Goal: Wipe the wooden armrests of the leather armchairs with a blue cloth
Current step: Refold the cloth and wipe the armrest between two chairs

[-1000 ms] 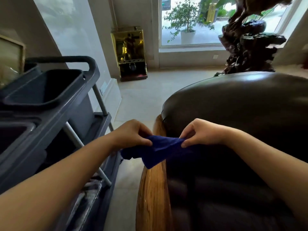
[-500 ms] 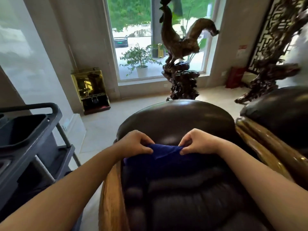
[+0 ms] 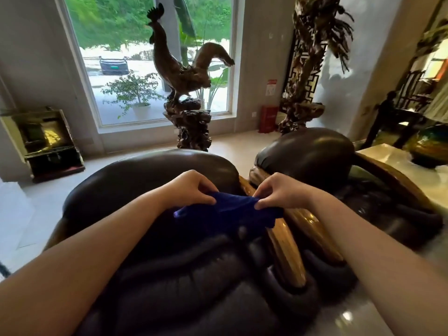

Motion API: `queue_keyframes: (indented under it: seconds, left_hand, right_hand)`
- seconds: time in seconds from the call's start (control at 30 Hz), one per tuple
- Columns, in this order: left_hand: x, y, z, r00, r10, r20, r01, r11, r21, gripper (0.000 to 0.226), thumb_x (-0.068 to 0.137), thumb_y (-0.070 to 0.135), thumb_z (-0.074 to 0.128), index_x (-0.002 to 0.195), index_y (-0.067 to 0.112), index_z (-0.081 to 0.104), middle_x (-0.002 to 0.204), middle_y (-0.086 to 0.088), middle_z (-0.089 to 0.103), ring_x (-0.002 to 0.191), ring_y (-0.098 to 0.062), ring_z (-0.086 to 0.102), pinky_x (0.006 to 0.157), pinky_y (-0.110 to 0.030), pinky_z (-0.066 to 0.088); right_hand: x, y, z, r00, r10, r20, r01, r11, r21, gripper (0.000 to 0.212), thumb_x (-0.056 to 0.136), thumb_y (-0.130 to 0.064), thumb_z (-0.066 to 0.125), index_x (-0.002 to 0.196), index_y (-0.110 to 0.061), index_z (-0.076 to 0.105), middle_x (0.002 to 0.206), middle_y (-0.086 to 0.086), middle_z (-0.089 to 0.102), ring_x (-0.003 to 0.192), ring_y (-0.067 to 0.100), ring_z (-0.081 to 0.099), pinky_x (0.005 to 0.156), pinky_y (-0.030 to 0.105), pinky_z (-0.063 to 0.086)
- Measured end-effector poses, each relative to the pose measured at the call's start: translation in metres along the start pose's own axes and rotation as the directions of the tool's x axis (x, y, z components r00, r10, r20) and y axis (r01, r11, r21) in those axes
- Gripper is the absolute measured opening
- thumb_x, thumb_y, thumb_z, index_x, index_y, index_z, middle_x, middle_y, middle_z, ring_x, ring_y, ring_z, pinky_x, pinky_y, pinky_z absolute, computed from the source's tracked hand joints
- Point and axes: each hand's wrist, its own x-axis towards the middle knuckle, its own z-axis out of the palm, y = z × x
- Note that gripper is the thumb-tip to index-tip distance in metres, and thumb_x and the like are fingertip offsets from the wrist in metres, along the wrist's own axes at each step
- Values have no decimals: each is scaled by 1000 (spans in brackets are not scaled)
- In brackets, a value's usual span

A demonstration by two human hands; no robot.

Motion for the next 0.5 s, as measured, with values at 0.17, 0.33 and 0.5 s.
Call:
queue_keyframes:
  seconds: [0.17, 0.33, 0.5]
  left_hand:
    - [63, 45, 33, 998, 59, 13, -60, 997, 40, 18, 73, 19, 74, 88, 28, 74, 76, 20, 68, 69, 6, 62, 71, -9, 43]
    - [132, 59, 64, 995, 97, -10, -97, 995, 27, 18, 73, 17, 73, 90, 24, 74, 76, 13, 71, 64, 10, 60, 66, -3, 43]
    - [204, 52, 93, 996, 72, -46, -71, 997, 30, 20, 75, 16, 71, 94, 19, 74, 86, 3, 74, 75, -4, 64, 71, -9, 44]
  right_hand:
    - [-24, 59, -44, 996, 40, -78, -42, 999, -18, 11, 78, -18, 70, 89, -21, 72, 84, -3, 73, 78, 9, 69, 70, 22, 56]
    - [-15, 117, -87, 996, 51, -70, -54, 998, -41, 12, 79, -20, 69, 90, -21, 72, 85, -3, 73, 79, 7, 68, 71, 24, 57]
    - [25, 176, -122, 996, 72, -57, -75, 996, -47, 13, 78, -20, 70, 91, -21, 71, 86, -1, 72, 80, 10, 68, 70, 26, 57]
